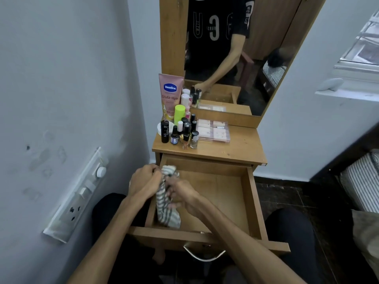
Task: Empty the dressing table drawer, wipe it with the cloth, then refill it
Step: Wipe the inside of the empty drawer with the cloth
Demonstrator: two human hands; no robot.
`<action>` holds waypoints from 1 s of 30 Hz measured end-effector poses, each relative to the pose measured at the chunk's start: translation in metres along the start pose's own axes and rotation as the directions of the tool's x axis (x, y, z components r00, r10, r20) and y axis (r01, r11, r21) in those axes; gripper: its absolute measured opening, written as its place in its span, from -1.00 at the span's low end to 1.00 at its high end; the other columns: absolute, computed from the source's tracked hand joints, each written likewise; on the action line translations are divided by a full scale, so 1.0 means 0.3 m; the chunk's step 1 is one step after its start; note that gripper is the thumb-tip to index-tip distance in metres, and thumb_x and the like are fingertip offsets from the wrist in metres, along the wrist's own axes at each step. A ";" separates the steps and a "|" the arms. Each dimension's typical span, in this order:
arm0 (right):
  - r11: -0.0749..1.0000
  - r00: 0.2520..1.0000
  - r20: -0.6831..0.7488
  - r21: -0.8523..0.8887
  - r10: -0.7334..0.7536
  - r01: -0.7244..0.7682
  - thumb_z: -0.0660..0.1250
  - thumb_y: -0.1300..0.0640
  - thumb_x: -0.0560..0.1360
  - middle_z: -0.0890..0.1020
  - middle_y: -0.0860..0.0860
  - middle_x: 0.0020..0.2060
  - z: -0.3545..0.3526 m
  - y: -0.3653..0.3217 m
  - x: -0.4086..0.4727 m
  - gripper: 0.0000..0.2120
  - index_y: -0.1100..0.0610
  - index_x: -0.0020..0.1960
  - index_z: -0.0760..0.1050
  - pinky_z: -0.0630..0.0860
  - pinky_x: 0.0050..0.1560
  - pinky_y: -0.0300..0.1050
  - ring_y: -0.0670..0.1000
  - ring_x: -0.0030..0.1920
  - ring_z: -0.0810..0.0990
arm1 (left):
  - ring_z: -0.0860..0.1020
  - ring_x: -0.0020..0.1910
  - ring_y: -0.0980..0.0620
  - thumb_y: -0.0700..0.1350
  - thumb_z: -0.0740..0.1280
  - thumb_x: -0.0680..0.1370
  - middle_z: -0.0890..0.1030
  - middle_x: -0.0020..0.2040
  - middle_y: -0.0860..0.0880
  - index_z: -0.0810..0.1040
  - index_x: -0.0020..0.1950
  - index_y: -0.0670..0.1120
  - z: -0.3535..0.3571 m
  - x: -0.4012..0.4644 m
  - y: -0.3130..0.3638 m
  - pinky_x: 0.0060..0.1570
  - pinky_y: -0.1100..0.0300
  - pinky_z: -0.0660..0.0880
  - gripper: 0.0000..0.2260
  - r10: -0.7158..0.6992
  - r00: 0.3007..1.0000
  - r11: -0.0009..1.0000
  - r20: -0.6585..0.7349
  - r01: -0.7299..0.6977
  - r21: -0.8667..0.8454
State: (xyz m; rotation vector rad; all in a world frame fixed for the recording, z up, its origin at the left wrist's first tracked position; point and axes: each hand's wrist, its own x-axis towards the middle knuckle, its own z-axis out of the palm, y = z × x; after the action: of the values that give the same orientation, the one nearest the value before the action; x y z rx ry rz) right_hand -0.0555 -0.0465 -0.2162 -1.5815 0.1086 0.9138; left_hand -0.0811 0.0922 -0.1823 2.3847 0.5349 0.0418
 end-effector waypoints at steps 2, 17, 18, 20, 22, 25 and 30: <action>0.989 0.994 0.078 -0.132 0.080 -0.069 0.43 -0.10 0.50 0.53 0.00 -0.24 0.011 0.031 -0.045 -0.79 0.04 -0.08 0.58 0.67 -0.02 0.01 -0.01 -0.11 0.55 | 0.48 -0.16 0.03 -0.08 0.20 0.67 0.67 0.07 -0.09 0.64 0.24 -0.07 -0.004 -0.005 0.015 -0.10 0.17 0.35 -0.73 0.001 1.000 1.000 0.013 -0.001 0.024; 0.808 0.987 0.153 -0.575 -0.050 0.130 0.47 0.09 0.30 0.69 0.09 0.00 -0.045 0.029 -0.197 -0.60 0.21 0.10 0.64 0.62 0.09 0.04 0.09 0.06 0.65 | 0.63 -0.06 0.19 -0.16 0.37 0.51 0.69 -0.06 0.16 0.67 0.19 0.07 0.060 -0.112 0.063 0.05 0.09 0.62 -0.71 0.343 0.914 0.924 0.219 -0.370 0.096; 0.746 0.981 0.192 -0.648 -0.033 0.152 0.47 0.12 0.37 0.66 0.09 0.11 -0.074 0.016 -0.228 -0.62 0.17 0.18 0.65 0.59 0.16 -0.01 0.09 0.14 0.61 | 0.61 -0.05 0.24 -0.16 0.36 0.54 0.68 -0.06 0.17 0.67 0.17 0.08 0.066 -0.120 0.072 0.05 0.13 0.60 -0.74 0.351 0.888 0.918 0.298 -0.390 0.079; 0.641 0.968 0.251 -0.742 -0.008 0.198 0.41 0.12 0.49 0.55 0.05 0.32 -0.151 -0.001 -0.276 -0.61 0.02 0.32 0.63 0.52 0.30 -0.02 0.09 0.28 0.51 | 0.60 -0.03 0.28 -0.15 0.33 0.59 0.69 -0.04 0.17 0.70 0.12 0.08 0.089 -0.135 0.096 0.03 0.22 0.56 -0.78 0.370 0.844 0.910 0.389 -0.414 0.034; 0.590 0.961 0.265 -0.789 0.075 0.171 0.34 0.05 0.49 0.47 0.08 0.42 -0.224 -0.020 -0.327 -0.55 -0.05 0.38 0.58 0.45 0.37 0.12 0.14 0.36 0.46 | 0.61 -0.07 0.29 -0.16 0.32 0.60 0.70 -0.06 0.17 0.71 0.06 0.10 0.123 -0.158 0.121 -0.08 0.33 0.51 -0.79 0.378 0.811 0.910 0.447 -0.415 -0.016; 0.496 0.959 0.193 -0.866 0.208 0.067 0.32 0.05 0.55 0.49 0.04 0.35 -0.344 -0.052 -0.402 -0.58 -0.03 0.41 0.53 0.44 0.27 0.08 0.10 0.31 0.48 | 0.65 -0.12 0.25 -0.16 0.35 0.59 0.72 -0.12 0.13 0.71 0.05 0.10 0.196 -0.192 0.161 -0.14 0.33 0.55 -0.81 0.379 0.740 0.909 0.555 -0.411 -0.073; 0.283 0.954 0.088 -0.959 0.286 0.004 0.35 0.21 0.55 0.60 0.01 0.27 -0.492 -0.111 -0.476 -0.61 -0.02 0.35 0.61 0.52 0.30 0.06 0.05 0.24 0.53 | 0.62 0.01 0.24 -0.07 0.36 0.58 0.69 0.00 0.15 0.67 0.21 0.08 0.283 -0.215 0.218 0.11 0.12 0.61 -0.77 0.397 0.701 0.892 0.592 -0.445 -0.071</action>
State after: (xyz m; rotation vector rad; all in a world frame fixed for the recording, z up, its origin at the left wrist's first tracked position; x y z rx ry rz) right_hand -0.0632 -0.2268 -0.1125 -2.5944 -0.6426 1.4618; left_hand -0.1019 -0.0299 -0.1988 2.3691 -0.3280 -0.5227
